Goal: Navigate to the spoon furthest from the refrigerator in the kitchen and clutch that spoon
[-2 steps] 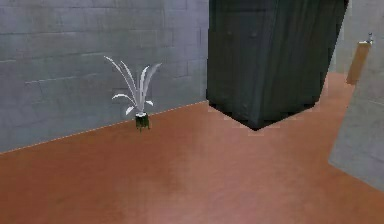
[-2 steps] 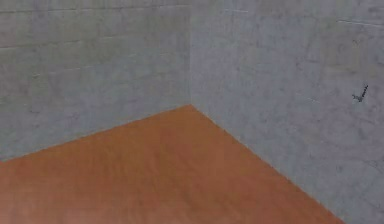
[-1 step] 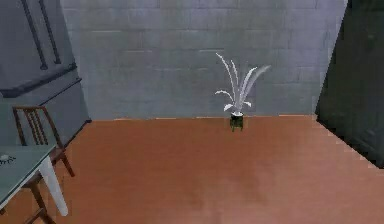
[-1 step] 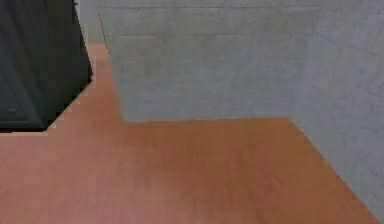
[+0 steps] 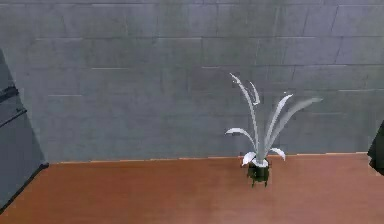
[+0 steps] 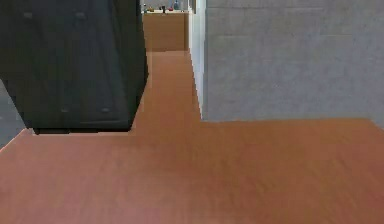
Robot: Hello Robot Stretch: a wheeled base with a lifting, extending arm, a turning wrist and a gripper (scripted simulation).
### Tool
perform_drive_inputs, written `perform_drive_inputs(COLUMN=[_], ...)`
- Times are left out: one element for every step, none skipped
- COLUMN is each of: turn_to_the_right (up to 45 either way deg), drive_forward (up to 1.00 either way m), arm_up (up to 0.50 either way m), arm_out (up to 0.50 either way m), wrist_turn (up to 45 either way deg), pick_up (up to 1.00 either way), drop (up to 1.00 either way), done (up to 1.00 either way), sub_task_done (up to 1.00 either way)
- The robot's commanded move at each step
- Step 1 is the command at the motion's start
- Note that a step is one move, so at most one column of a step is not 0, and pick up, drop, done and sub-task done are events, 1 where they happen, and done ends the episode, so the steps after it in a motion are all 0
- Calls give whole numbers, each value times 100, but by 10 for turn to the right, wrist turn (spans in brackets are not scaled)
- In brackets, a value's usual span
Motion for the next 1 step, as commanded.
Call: perform_drive_inputs(turn_to_the_right=[-360], drive_forward=[0], arm_up=[0], arm_out=[0], wrist_turn=[0], pick_up=[0], drop=[0], done=[0], sub_task_done=[0])
